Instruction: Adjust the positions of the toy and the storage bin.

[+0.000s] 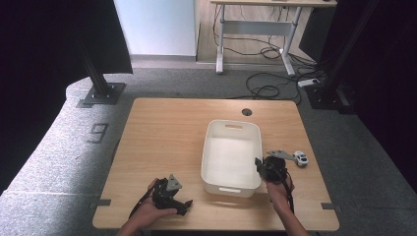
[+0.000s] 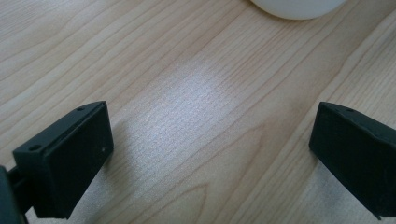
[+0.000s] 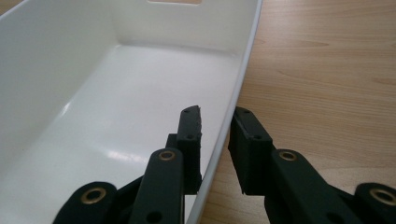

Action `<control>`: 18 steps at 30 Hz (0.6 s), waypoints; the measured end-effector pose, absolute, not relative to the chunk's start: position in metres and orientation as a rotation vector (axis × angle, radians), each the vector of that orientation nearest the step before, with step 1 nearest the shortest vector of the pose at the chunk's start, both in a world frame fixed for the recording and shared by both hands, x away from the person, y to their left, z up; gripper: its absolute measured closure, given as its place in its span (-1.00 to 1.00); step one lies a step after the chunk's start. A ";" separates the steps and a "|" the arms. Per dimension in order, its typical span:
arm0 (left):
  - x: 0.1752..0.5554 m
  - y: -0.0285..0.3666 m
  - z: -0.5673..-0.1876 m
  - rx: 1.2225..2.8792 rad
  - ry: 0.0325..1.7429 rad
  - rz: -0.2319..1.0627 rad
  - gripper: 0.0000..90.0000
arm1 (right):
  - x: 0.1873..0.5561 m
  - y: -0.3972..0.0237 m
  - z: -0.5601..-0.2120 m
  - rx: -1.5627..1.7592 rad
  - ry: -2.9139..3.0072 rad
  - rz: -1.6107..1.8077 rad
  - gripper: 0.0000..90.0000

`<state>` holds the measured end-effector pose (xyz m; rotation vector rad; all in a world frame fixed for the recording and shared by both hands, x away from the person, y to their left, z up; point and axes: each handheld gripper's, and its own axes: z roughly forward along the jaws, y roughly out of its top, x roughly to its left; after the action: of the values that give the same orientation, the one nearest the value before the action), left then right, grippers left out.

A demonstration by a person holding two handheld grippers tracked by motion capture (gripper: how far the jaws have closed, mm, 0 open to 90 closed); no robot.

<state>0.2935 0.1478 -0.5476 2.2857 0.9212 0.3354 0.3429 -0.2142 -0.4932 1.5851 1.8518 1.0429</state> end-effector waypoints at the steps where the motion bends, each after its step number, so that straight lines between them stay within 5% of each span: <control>1: 0.294 0.148 -0.548 2.285 0.921 0.336 -1.00 | 0.343 -0.213 -0.493 1.582 1.852 1.044 0.64; 18: 0.293 0.148 -0.548 2.285 0.920 0.335 -1.00 | 0.348 -0.198 -0.494 1.554 1.872 1.049 0.63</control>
<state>0.2934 0.1479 -0.5477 2.2849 0.9199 0.3348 0.3484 -0.1984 -0.4941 1.5543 1.8721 1.0489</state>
